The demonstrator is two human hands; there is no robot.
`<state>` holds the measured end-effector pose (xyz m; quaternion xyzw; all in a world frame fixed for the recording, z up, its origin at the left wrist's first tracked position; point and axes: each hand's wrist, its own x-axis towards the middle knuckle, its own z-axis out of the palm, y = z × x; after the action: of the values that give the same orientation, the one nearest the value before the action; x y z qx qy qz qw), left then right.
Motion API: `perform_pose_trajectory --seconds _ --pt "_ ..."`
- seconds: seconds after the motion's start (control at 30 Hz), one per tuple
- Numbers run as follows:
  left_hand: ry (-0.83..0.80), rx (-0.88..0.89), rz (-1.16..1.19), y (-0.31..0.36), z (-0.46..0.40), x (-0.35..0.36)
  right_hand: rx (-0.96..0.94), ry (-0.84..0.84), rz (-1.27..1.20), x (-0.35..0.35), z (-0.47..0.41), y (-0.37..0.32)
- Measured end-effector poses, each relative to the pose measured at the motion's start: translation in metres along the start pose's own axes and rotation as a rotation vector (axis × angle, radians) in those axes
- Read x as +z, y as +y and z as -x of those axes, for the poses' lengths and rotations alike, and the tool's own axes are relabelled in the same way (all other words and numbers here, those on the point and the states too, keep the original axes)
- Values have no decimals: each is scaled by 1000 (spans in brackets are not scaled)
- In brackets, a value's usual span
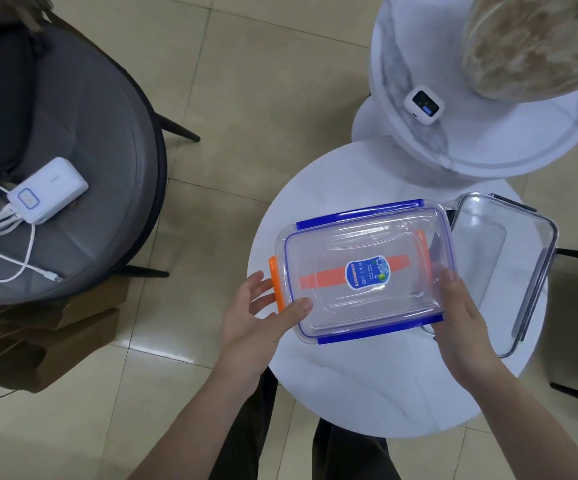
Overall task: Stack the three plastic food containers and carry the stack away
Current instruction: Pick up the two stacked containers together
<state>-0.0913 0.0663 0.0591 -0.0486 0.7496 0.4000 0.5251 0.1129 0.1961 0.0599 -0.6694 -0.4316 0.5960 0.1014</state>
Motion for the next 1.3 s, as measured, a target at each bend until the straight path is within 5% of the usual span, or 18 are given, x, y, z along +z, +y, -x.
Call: perform_pose_trajectory --seconds 1.3 --pt "-190 26 -3 -4 -16 -9 -66 22 -53 3 -1 1"
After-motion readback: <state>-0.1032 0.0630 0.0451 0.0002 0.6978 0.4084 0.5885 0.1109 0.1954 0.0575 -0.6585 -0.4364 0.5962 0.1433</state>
